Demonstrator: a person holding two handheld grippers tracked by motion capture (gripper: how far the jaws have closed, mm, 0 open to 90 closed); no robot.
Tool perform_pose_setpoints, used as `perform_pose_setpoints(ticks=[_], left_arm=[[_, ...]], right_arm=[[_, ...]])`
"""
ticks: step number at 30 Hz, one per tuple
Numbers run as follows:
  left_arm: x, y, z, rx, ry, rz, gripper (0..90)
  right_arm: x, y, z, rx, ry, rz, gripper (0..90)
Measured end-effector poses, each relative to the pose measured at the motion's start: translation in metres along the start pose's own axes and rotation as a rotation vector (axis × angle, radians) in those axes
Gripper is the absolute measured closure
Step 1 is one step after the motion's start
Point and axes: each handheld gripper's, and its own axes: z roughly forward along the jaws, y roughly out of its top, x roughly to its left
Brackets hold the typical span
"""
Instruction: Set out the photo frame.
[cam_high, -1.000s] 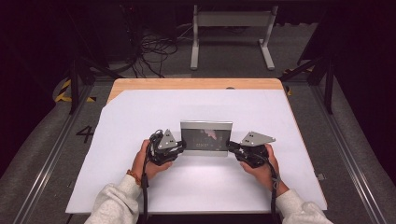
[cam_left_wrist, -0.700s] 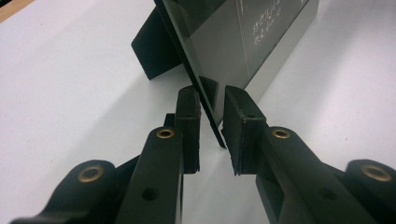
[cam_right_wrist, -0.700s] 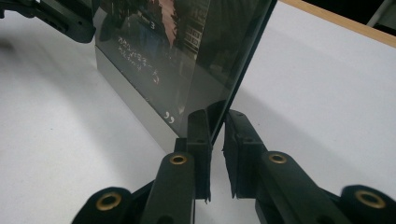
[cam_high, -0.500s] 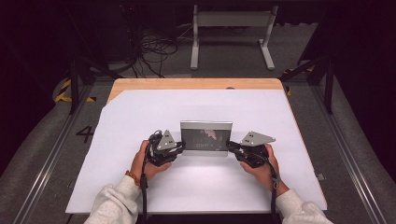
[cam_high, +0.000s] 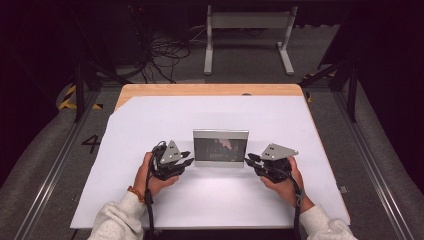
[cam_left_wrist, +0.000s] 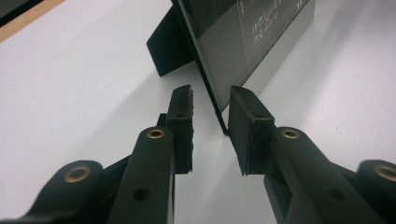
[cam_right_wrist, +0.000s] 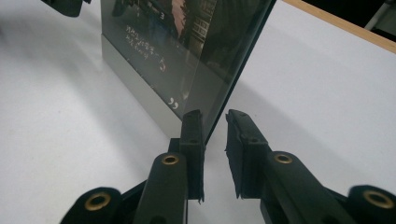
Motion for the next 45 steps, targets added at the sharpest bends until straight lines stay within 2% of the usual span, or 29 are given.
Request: perform_pose_setpoints(ticks=[5,11,15,21,29,37,45], left_arm=[[-0.001,-0.006,-0.007,-0.002,-0.001,-0.010,66.2],[-0.006,-0.013,-0.013,0.009,0.010,0.004,57.1],[-0.008,-0.018,-0.018,0.005,-0.002,-0.005,51.6],[-0.011,-0.026,-0.025,0.014,0.004,-0.011,41.6],[-0.015,-0.036,-0.030,0.036,0.003,-0.016,30.3],[-0.020,-0.043,-0.032,0.052,0.013,0.000,20.4],[-0.021,-0.052,-0.038,0.032,0.005,-0.029,13.6]], right_arm=[[-0.001,-0.003,-0.009,0.003,-0.002,-0.005,70.3],[0.001,-0.005,-0.017,0.012,-0.005,-0.031,62.7],[0.004,-0.008,-0.022,0.012,0.001,-0.049,56.8],[0.008,-0.016,-0.025,0.052,0.003,-0.080,48.6],[0.008,-0.025,-0.029,0.073,0.000,-0.089,38.5],[0.006,-0.032,-0.030,0.076,0.002,-0.073,26.0],[0.004,-0.038,-0.031,0.081,-0.019,-0.065,15.5]])
